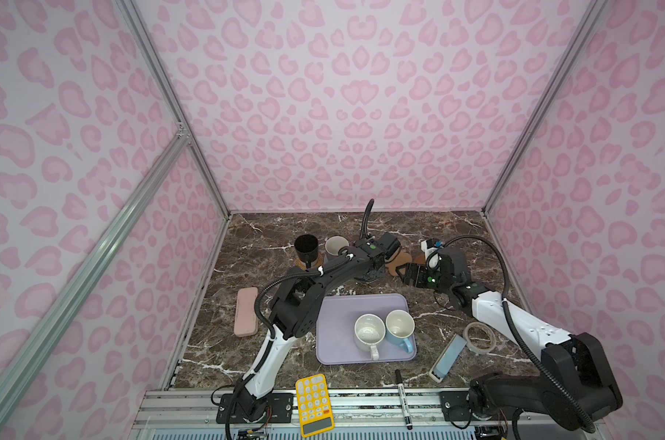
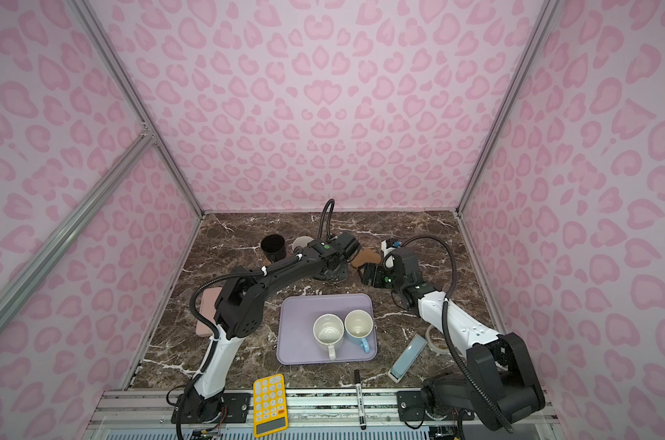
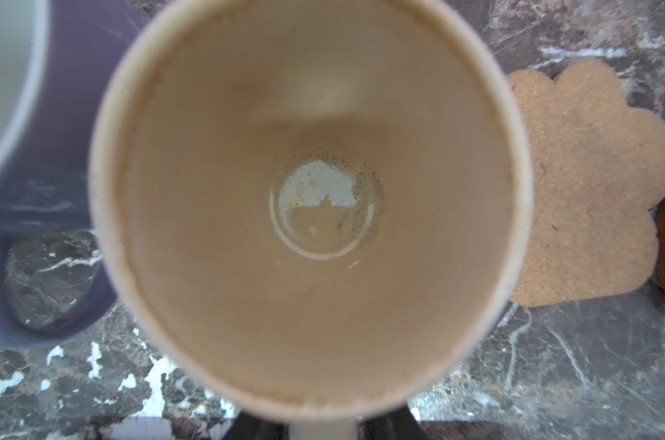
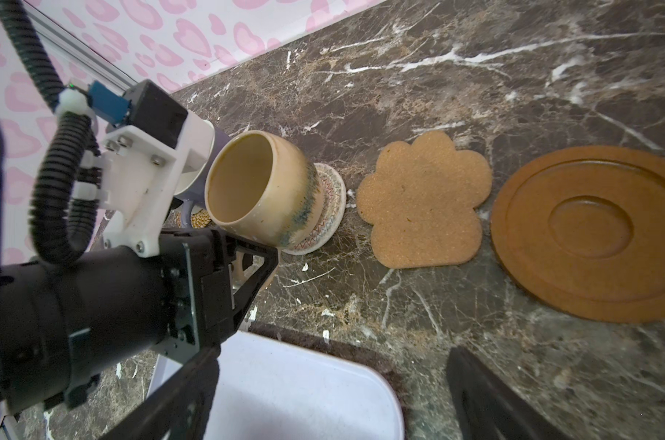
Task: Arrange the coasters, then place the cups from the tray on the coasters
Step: 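Lower beige glazed mug onto multicolour woven coaster with left gripper, then open and withdraw left gripper while right gripper moves over white speckled mug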
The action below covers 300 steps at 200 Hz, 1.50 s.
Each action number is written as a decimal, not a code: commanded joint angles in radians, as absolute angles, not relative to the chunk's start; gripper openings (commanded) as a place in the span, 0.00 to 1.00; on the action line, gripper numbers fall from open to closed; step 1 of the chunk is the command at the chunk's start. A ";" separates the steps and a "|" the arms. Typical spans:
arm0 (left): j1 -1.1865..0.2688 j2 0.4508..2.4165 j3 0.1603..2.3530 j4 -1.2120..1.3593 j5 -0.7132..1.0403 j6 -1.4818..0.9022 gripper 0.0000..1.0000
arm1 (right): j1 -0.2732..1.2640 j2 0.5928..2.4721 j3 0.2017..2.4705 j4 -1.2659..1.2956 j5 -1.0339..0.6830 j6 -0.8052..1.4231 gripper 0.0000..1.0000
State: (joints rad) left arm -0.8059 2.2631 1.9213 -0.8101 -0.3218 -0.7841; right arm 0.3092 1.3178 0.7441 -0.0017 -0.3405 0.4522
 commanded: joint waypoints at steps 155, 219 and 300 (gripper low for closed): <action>-0.783 2.280 1.961 -0.731 -0.302 -0.715 0.51 | 0.309 1.316 0.750 -0.004 -0.330 0.449 0.95; -0.793 2.148 1.862 -0.674 -0.287 -0.710 0.73 | 0.310 1.313 0.755 -0.009 -0.336 0.460 0.95; -0.844 1.773 1.584 -0.541 -0.306 -0.731 1.00 | 0.352 1.177 0.808 -0.173 -0.255 0.434 0.98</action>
